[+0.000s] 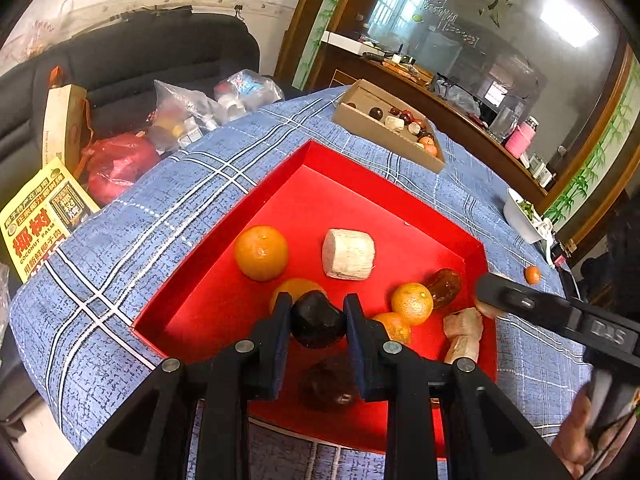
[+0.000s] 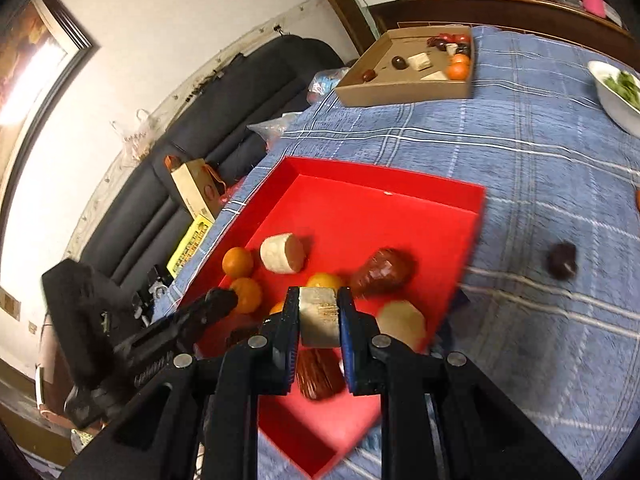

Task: Organize fruits
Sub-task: 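Carry the date into the red tray and open the left tool while the right tool releases the yam, then lift both open tools away and swing them back over the tablecloth, then grasp a dark date with the left tool while the right tool grasps the last orange, then carry the date into the red tray and open the left tool while the right tool releases the orange, then lift both open tools away from the red tray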

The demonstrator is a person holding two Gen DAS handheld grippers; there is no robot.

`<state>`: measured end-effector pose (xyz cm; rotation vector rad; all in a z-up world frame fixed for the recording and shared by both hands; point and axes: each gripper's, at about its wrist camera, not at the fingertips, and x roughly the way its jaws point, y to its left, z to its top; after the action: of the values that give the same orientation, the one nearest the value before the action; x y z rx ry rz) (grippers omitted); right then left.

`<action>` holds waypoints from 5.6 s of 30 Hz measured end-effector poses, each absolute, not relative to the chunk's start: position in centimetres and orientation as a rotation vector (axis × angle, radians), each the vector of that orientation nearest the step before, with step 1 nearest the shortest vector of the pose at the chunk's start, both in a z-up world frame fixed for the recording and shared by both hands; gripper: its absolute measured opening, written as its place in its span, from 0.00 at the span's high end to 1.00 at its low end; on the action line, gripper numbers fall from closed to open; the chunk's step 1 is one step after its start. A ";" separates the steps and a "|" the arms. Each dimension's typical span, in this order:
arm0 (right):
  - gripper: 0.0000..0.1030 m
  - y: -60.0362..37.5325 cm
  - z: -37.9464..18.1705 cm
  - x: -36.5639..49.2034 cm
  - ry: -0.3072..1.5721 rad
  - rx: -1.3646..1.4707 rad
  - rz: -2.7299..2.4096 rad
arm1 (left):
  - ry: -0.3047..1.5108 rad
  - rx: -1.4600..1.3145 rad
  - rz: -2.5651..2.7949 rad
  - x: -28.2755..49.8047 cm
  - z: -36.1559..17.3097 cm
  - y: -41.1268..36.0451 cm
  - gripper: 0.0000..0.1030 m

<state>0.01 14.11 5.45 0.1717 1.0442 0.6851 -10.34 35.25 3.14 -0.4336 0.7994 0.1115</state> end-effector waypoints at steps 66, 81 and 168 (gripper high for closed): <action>0.42 -20.2 45.1 -28.9 0.310 0.344 0.163 | 0.147 -0.159 -0.235 -26.3 42.0 26.2 0.20; 0.25 -18.0 32.4 -13.4 0.544 0.087 -0.049 | 0.487 -0.084 -0.264 -8.0 24.7 19.4 0.09; 0.54 15.1 7.3 -0.5 0.905 -0.010 0.586 | 0.644 -0.275 0.337 -8.5 9.3 33.8 0.35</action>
<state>-0.54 15.14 7.26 -0.0097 0.9052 0.5862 -8.52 33.84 9.32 -0.2750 0.6440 0.3369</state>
